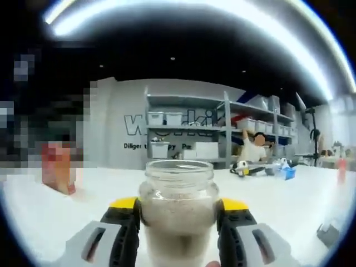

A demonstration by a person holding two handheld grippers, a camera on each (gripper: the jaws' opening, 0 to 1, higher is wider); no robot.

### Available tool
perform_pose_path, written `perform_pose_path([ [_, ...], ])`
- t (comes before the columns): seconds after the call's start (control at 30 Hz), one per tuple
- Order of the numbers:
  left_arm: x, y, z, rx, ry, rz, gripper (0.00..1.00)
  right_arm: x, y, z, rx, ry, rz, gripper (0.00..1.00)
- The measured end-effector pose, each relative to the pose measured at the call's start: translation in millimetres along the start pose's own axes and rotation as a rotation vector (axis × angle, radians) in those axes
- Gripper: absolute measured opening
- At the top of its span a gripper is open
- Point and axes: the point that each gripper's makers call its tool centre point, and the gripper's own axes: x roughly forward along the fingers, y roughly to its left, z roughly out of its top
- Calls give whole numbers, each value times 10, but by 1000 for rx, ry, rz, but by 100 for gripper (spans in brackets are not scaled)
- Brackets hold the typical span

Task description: Tear open the coffee pouch, take out the coffee, and pour the coffee from the pouch into the cup

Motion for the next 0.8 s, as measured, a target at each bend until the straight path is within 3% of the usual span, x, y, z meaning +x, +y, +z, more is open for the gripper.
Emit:
perform_pose_path([
  [0.57, 24, -17, -45, -11, 7, -6, 12, -105, 95, 16, 4, 20, 39, 52],
  [0.8, -4, -36, 24, -13, -15, -11, 12, -196, 188, 16, -1, 15, 43, 52],
])
